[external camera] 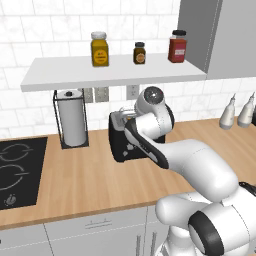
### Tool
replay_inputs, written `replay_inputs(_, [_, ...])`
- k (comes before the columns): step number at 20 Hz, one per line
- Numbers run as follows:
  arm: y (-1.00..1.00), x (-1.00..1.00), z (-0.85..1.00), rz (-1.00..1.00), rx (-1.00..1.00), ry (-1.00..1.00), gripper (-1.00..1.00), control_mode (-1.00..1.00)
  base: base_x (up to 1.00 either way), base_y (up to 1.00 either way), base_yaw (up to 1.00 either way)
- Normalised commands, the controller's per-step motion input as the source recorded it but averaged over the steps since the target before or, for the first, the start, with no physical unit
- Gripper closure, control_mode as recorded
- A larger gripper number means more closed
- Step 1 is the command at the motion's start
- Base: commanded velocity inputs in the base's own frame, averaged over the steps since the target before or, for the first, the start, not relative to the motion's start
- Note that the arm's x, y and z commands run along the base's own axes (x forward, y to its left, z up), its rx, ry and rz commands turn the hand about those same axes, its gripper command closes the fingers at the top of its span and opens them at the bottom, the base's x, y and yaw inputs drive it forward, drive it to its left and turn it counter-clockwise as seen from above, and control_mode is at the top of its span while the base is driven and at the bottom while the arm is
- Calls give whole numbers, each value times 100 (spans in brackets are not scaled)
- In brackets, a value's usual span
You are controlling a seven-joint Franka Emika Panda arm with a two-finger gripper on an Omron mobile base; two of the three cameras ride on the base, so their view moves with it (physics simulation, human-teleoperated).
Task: Start the toaster. Once the lever pops up, take the bread to the plate on the dining counter.
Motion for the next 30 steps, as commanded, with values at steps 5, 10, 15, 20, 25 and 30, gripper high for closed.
replay_inputs(5, [0,0,0,0,0,0,-100,-100,0,0,0])
replay_inputs(10, [0,0,0,0,0,0,-100,-100,0,0,0])
replay_inputs(15, [0,0,0,0,0,0,-100,-100,0,0,0])
replay_inputs(20, [0,0,0,0,0,0,-100,-100,0,0,0])
replay_inputs(25, [0,0,0,0,0,0,-100,-100,0,0,0])
replay_inputs(30, [0,0,0,0,0,0,-100,-100,0,0,0])
